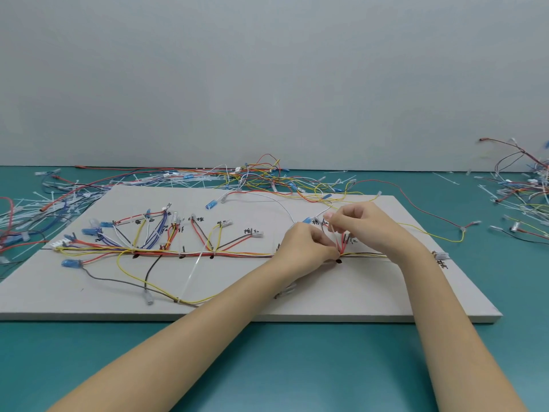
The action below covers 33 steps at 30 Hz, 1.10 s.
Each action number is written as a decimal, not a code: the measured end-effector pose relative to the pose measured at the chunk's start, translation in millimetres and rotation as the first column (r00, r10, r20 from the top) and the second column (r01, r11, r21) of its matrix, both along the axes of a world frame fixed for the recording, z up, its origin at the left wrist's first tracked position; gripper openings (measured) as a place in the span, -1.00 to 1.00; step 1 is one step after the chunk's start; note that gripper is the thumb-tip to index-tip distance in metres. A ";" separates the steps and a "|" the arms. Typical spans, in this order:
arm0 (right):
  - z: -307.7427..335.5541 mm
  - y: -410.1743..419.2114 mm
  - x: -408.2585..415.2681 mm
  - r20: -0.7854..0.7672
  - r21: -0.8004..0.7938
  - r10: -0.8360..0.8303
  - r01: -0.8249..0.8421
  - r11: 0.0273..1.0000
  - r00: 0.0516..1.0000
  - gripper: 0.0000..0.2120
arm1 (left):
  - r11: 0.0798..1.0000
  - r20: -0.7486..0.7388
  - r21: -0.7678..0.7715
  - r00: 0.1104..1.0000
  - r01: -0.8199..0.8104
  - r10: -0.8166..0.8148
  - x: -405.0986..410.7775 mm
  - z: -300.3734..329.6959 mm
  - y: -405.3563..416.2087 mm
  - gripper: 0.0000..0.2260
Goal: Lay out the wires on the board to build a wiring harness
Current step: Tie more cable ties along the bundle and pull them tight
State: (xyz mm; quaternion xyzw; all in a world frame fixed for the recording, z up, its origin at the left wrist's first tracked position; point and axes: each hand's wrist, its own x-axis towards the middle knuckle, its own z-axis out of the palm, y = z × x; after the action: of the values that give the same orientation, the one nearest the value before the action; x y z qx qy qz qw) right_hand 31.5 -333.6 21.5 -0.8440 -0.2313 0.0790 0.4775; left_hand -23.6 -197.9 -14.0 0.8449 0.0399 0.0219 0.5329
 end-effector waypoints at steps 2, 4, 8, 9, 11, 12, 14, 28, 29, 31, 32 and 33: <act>-0.5 -0.6 -0.5 -0.026 -0.005 0.010 -0.010 1.000 1.000 -0.67 | 1.000 -0.005 -0.002 1.000 0.005 -0.005 0.0 0.6 0.1 -0.88; 0.4 -1.7 -0.2 -0.032 -0.013 0.018 -0.018 1.000 0.999 -0.69 | 1.000 -0.006 -0.001 1.000 0.010 -0.010 -0.6 1.3 -0.2 -0.89; 0.7 -5.3 1.9 0.015 -0.023 0.016 -0.015 1.000 1.000 -0.77 | 1.000 -0.001 -0.010 1.000 0.013 -0.013 -0.7 1.0 0.5 -0.84; -0.2 -5.9 2.9 0.033 -0.033 0.005 -0.003 0.999 0.999 -0.74 | 1.000 0.000 -0.013 1.000 0.013 -0.013 -0.2 0.4 0.7 -0.83; -2.4 -5.3 5.0 0.049 -0.048 -0.018 0.020 0.999 0.999 -0.70 | 1.000 0.005 -0.013 1.000 0.012 -0.012 0.5 -0.9 0.5 -0.83; -3.5 -4.3 5.8 0.052 -0.049 -0.026 0.028 0.998 0.998 -0.69 | 1.000 0.010 -0.012 1.000 0.010 -0.009 0.7 -1.3 0.5 -0.83; -4.5 -1.6 6.0 0.055 -0.044 -0.036 0.039 0.998 0.998 -0.67 | 1.000 0.019 -0.004 1.000 0.001 -0.001 1.6 -1.9 0.1 -0.83; -6.5 12.1 1.3 -0.070 0.102 -0.025 0.032 0.994 0.997 -0.67 | 0.975 0.197 0.218 0.976 0.053 -0.097 -0.5 -1.8 -4.3 -0.86; -5.8 12.0 1.3 -0.085 0.103 -0.010 0.019 0.994 0.996 -0.67 | 0.972 0.209 0.228 0.972 0.057 -0.106 -0.7 -2.1 -4.6 -0.84; -4.1 10.5 1.0 -0.111 0.098 0.020 -0.009 0.995 0.994 -0.68 | 0.962 0.224 0.266 0.968 0.053 -0.116 -0.7 -4.1 -5.6 -0.83; -3.1 9.6 0.8 -0.115 0.093 0.030 -0.019 0.995 0.993 -0.68 | 0.957 0.230 0.288 0.966 0.045 -0.115 -0.5 -5.2 -6.2 -0.84; -2.1 8.8 0.6 -0.113 0.091 0.033 -0.022 0.996 0.993 -0.69 | 0.952 0.233 0.305 0.966 0.038 -0.113 -0.5 -5.9 -6.7 -0.86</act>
State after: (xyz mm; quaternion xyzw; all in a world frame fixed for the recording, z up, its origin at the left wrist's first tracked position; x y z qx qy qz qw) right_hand 32.2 -324.8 19.4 -0.8124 -0.2184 0.1234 0.5264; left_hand -24.0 -204.6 -19.9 0.9070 -0.0632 0.1125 0.4009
